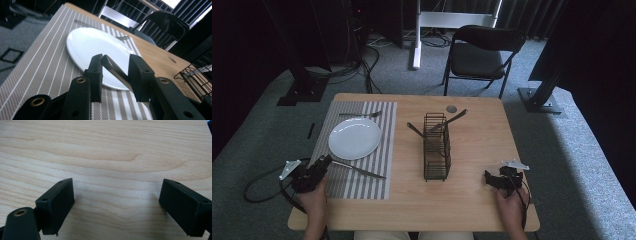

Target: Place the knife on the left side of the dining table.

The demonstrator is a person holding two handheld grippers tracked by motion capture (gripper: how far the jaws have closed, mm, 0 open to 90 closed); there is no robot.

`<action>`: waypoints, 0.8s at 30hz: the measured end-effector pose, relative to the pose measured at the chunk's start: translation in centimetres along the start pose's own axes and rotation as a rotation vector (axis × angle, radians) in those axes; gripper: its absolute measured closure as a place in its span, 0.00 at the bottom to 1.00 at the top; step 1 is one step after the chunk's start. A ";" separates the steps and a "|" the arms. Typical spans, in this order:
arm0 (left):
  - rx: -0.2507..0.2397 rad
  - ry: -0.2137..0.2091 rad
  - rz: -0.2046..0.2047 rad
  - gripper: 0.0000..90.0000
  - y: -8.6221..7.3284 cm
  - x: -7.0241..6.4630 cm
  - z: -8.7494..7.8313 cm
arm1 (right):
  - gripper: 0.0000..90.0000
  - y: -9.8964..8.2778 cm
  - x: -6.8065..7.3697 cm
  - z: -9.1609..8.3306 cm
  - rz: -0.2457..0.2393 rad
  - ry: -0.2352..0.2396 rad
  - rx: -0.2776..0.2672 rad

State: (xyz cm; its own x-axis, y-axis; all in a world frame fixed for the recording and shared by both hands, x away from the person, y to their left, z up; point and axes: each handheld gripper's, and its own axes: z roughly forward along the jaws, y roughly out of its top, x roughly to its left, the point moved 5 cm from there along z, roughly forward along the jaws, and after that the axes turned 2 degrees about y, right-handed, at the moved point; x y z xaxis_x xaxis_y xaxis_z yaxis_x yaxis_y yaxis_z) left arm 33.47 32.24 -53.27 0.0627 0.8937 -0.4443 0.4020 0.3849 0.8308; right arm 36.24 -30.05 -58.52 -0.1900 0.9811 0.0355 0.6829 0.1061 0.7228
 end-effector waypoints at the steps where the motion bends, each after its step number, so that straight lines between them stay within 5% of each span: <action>1: 0.000 0.000 0.000 0.72 0.0 0.0 0.0 | 0.13 0.0 0.0 0.0 0.000 0.000 0.000; 12: 0.085 0.035 -0.093 0.69 -1.4 2.3 1.4 | 0.13 0.0 0.0 0.0 0.001 0.000 0.000; 17: 0.107 0.062 -0.075 0.66 -1.7 2.5 1.7 | 0.13 0.0 0.0 0.0 0.000 0.000 0.000; 20: 0.182 0.120 -0.027 0.60 -2.2 2.6 2.3 | 0.13 0.0 0.0 0.0 0.000 0.000 0.000; 24: 0.247 0.170 -0.018 0.54 -2.6 2.6 2.7 | 0.13 0.0 0.0 0.0 0.001 0.000 0.000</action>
State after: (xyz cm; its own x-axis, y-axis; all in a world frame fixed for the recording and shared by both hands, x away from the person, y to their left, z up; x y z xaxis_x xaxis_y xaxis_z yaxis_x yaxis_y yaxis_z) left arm 35.07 32.96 -57.53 -0.0915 0.9211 -0.3784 0.6132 0.3515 0.7074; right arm 36.23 -30.04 -58.52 -0.1897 0.9812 0.0362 0.6829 0.1054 0.7228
